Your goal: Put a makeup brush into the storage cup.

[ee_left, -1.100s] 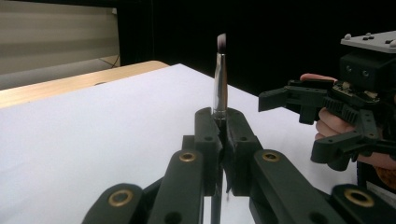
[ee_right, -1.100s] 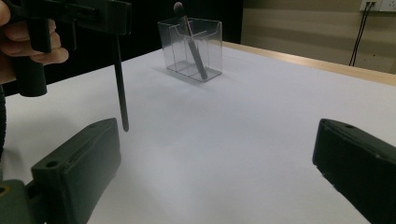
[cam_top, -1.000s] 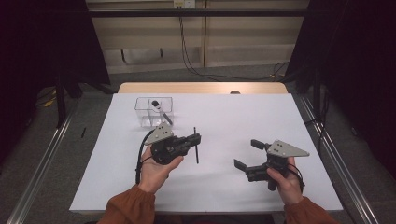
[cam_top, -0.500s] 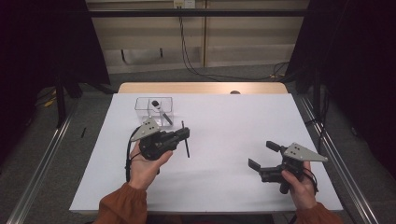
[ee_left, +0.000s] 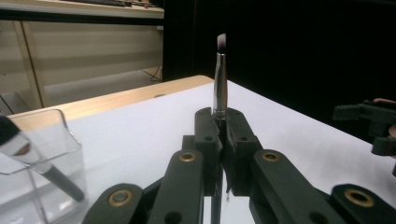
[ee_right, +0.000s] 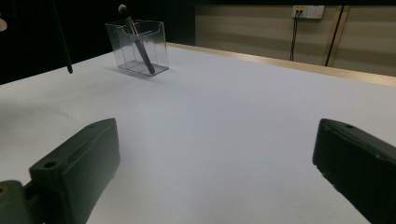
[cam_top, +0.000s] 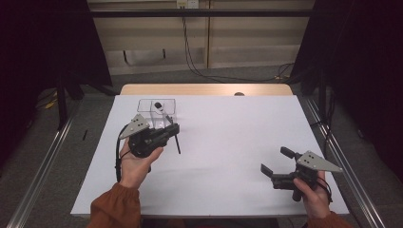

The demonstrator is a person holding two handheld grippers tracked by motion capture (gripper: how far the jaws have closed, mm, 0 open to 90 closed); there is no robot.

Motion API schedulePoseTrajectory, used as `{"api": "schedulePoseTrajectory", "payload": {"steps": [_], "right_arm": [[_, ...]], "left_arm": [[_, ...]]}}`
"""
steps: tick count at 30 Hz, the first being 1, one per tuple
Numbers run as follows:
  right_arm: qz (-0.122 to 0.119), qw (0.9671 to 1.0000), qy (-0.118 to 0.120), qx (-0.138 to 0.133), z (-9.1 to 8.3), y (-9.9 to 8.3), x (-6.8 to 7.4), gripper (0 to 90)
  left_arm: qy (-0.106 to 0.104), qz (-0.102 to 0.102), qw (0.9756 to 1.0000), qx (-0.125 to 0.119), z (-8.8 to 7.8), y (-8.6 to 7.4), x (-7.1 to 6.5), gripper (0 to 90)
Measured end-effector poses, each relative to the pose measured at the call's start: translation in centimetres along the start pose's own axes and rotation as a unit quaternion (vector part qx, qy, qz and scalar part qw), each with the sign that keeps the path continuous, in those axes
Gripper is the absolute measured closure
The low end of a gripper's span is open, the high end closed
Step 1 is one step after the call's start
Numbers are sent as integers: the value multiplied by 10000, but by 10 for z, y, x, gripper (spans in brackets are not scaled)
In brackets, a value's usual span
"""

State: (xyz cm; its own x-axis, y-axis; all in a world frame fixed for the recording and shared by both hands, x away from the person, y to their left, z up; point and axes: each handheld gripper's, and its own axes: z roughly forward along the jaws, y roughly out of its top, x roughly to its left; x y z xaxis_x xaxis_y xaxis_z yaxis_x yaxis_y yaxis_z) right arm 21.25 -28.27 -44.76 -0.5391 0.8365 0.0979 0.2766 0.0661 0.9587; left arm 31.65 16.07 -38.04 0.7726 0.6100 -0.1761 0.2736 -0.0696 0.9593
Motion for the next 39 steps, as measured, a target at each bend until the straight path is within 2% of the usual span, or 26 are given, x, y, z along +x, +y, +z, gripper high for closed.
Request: {"api": "schedulePoseTrajectory", "payload": {"steps": [12,21,24,32,39], "right_arm": [[-19,10000,36,35,-6,-7,0,0],[-15,9999,106,54,-5,-7,1,0],[-15,9999,120,50,-5,-7,1,0],[-18,9999,148,63,-5,-8,0,0],[11,9999,160,64,-5,-8,0,0]], "left_arm": [[361,-166,9992,-28,8,7,31,856],[531,-106,9985,-93,17,20,43,856],[498,-145,9986,-117,21,19,49,855],[713,-197,9971,-156,31,23,63,855],[813,-80,9964,-244,40,31,67,855]]}}
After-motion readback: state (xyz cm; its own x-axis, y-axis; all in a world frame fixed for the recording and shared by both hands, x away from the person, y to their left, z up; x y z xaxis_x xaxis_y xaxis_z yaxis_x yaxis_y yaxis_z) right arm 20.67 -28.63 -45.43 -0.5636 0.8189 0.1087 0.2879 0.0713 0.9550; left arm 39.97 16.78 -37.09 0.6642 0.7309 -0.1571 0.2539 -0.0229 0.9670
